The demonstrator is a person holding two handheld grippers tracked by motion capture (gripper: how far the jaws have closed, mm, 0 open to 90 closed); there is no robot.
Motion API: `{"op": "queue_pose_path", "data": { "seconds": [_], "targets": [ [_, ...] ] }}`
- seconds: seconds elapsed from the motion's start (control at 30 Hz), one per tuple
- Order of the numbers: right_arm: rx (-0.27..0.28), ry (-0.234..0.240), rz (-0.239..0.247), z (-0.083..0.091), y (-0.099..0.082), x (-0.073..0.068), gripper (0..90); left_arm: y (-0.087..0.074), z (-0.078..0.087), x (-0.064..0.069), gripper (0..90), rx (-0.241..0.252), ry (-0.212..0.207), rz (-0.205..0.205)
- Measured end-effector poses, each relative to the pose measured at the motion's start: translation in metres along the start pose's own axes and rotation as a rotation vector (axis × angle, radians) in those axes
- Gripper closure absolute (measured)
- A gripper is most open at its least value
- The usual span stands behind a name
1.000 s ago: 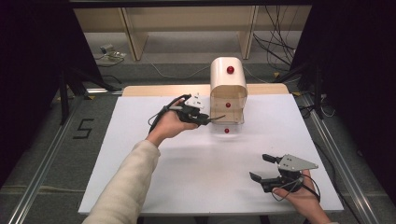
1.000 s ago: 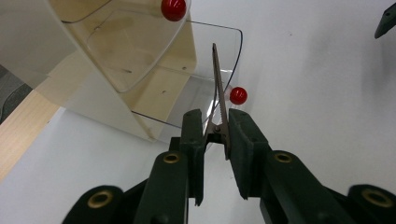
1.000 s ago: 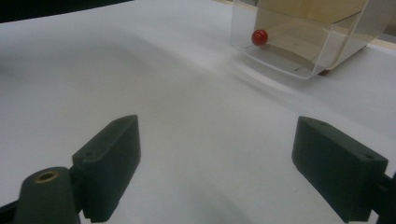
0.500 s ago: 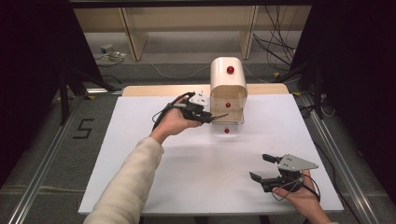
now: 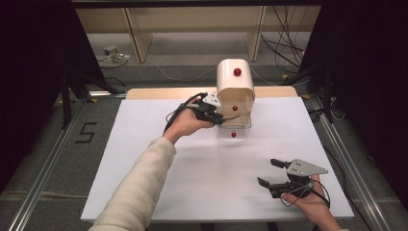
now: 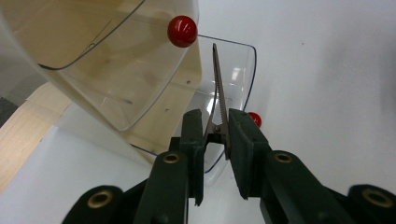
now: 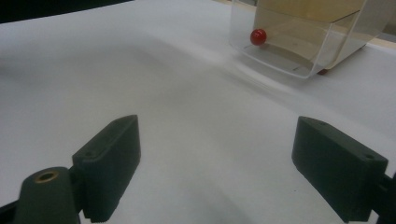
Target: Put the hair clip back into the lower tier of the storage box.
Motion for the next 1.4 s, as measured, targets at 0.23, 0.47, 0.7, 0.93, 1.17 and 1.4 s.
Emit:
{"op": "queue_pose_path", "data": {
  "seconds": [0.23,0.47,0.7,0.93,1.17,1.4],
  "targets": [
    [0.003,0.001,-0.003,0.000,0.000,0.000,16.1,0.006,-0.010,-0.004,76.0,0.011,0.007,0.036],
    [0.003,-0.001,-0.003,0.001,0.000,0.000,16.1,0.012,-0.019,-0.006,76.0,0.006,0.004,0.048],
    [0.005,0.002,-0.005,0.001,0.000,0.000,16.1,0.012,-0.024,-0.008,75.9,0.004,0.004,0.063],
    [0.005,0.000,-0.003,0.001,0.000,0.000,16.1,0.014,-0.026,-0.009,73.3,0.017,0.037,0.075],
    [0.004,-0.006,-0.002,0.001,0.000,0.001,16.1,0.014,-0.023,-0.006,56.9,0.023,0.020,0.100],
    [0.006,-0.005,0.004,0.001,0.000,0.001,16.1,0.011,-0.007,0.004,47.4,0.044,0.043,0.131]
  ]
}}
Point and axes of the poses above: each handheld gripper's, and its own axes: z roughly backward along the jaws, y roughly out of its top, x roughly to its right, the point moved 4 cm from there along -z, roughly forward along the jaws, and after that the axes turned 10 degrees about -x, right-handed, at the moved point
